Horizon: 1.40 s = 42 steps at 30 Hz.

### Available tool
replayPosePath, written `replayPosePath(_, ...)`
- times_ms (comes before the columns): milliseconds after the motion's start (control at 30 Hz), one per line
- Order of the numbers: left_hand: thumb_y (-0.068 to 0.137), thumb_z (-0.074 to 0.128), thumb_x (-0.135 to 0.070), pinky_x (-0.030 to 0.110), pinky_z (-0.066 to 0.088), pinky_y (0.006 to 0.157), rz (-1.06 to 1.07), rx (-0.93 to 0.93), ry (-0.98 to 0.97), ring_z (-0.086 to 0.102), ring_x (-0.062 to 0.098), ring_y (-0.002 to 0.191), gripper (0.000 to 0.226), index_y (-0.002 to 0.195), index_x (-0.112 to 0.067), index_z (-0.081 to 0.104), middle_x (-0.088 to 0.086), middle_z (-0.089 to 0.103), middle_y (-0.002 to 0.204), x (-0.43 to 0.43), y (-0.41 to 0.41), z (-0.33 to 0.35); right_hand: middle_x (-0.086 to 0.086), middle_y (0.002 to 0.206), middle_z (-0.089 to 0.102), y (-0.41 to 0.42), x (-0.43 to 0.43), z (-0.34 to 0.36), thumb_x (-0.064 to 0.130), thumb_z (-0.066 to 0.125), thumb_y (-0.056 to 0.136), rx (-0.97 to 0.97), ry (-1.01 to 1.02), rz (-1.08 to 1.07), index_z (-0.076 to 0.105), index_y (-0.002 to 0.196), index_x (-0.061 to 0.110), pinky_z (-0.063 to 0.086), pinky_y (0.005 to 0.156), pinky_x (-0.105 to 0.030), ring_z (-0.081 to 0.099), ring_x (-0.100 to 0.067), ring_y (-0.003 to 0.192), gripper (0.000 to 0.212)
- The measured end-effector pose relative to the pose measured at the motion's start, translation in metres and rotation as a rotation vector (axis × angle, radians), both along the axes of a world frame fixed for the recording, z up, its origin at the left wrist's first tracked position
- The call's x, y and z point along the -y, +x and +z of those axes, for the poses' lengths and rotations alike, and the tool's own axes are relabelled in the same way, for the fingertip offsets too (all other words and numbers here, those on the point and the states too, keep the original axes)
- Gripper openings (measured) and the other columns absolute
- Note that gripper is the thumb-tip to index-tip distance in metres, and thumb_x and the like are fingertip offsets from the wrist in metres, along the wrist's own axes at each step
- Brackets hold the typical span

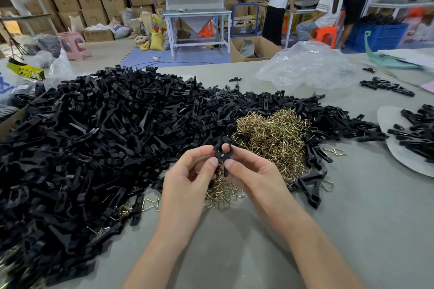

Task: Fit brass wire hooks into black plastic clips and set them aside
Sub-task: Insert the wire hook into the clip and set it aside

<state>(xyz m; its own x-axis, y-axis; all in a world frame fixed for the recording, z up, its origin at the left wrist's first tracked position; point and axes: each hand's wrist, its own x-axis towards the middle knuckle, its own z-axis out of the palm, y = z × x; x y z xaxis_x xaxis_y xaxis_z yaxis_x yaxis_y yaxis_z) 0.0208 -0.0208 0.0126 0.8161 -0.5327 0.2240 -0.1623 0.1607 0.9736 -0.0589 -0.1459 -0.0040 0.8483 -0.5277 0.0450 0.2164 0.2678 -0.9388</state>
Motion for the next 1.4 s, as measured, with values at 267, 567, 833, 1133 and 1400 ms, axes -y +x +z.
replayPosePath(267,0.092,0.070,-0.017,0.023,0.056,0.084,0.016,0.033,0.039,0.071,0.010,0.092,0.022,0.101,-0.037,0.073,-0.009,0.076,0.095,-0.001,0.002,-0.001,-0.003,0.120,0.074,-0.001,-0.002,0.004,0.029,0.080,0.077,0.027,0.012,0.014,0.075,0.119,0.025,0.055,0.090,-0.026,0.068,-0.014,0.112,0.042)
replayPosePath(567,0.092,0.070,-0.019,0.015,0.052,0.074,0.032,0.060,0.079,0.070,0.006,0.083,0.017,0.101,-0.032,0.074,-0.010,0.076,0.086,-0.001,0.000,-0.003,-0.005,0.120,0.074,-0.001,-0.002,0.002,0.027,0.077,0.078,0.005,-0.005,0.008,0.075,0.119,0.022,0.054,0.092,-0.031,0.067,-0.022,0.118,0.041)
replayPosePath(833,0.095,0.063,-0.009,0.011,0.047,0.070,0.018,0.257,0.108,0.065,0.002,0.084,0.031,0.104,-0.038,0.071,-0.006,0.070,0.097,-0.001,-0.008,0.000,-0.013,0.116,0.074,-0.003,-0.004,0.005,0.023,0.072,0.085,0.042,0.014,0.031,0.076,0.116,0.015,0.058,0.090,-0.030,0.070,-0.028,0.111,0.032)
replayPosePath(1133,0.104,0.047,-0.026,0.020,0.050,0.087,-0.006,0.221,0.131,0.065,0.000,0.100,0.032,0.133,-0.038,0.057,-0.020,0.071,0.110,-0.002,-0.007,-0.003,0.000,0.101,0.073,-0.005,-0.002,0.008,0.022,0.071,0.083,0.074,-0.037,-0.020,0.078,0.107,0.026,0.058,0.084,-0.028,0.071,-0.018,0.097,0.025)
replayPosePath(1400,0.101,0.050,-0.033,0.028,0.044,0.096,-0.079,0.735,0.660,0.057,0.015,0.114,0.036,0.136,-0.027,0.050,-0.007,0.053,0.131,0.064,-0.004,-0.002,-0.002,0.098,0.076,-0.022,0.035,0.012,0.019,0.068,0.081,0.291,0.301,-0.353,0.079,0.097,0.020,0.058,0.075,-0.023,0.070,-0.011,0.086,0.019)
